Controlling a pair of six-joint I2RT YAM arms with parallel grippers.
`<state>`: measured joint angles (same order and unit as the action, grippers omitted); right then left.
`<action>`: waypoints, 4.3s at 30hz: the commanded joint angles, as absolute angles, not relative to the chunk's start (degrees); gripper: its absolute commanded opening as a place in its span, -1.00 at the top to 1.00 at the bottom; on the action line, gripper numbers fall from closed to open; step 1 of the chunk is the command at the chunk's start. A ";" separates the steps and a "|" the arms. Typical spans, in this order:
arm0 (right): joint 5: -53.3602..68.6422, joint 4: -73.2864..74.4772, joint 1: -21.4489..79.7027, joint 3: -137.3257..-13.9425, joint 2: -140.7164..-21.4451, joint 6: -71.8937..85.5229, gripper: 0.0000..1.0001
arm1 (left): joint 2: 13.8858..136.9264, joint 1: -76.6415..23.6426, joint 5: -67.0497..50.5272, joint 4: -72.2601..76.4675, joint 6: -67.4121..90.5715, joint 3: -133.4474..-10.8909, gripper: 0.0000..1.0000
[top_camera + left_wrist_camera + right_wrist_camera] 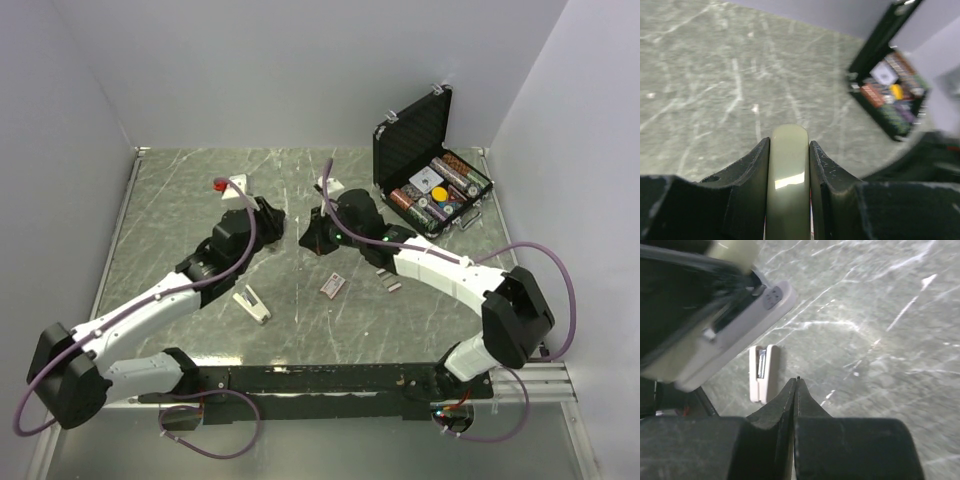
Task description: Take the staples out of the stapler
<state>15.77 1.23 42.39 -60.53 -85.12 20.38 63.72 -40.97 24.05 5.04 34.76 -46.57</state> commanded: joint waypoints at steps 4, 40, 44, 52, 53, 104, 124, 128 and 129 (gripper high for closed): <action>15.91 2.98 38.15 -57.66 -77.79 17.75 1.00 | 74.34 -40.96 31.99 7.47 28.49 -52.81 0.99; 17.05 2.73 37.79 -47.55 -69.34 19.95 1.00 | 118.92 -18.54 11.07 3.87 23.29 -80.34 0.52; 17.66 1.67 37.88 -47.11 -69.87 20.56 1.00 | 117.86 -18.72 10.99 4.66 24.34 -77.96 0.33; 17.75 0.97 38.06 -46.32 -69.61 20.92 1.00 | 116.46 -20.30 13.18 3.17 25.14 -76.03 0.21; 17.75 0.88 38.14 -46.14 -69.44 21.00 1.00 | 116.19 -20.56 13.71 2.90 25.22 -75.85 0.19; 21.45 11.51 52.91 -76.01 -102.73 12.48 0.02 | 41.05 -24.08 19.78 -32.70 56.87 -45.18 -0.26; 17.23 16.17 57.04 -87.09 -117.68 13.62 -0.10 | 33.14 -24.08 18.90 -34.01 56.16 -42.45 -0.26; 17.05 17.05 57.57 -88.59 -119.09 13.80 -0.10 | 32.52 -24.08 17.93 -33.66 56.51 -41.14 -0.26; 17.05 17.31 57.74 -88.94 -119.44 13.80 -0.10 | 32.35 -24.08 17.67 -33.66 56.51 -40.87 -0.26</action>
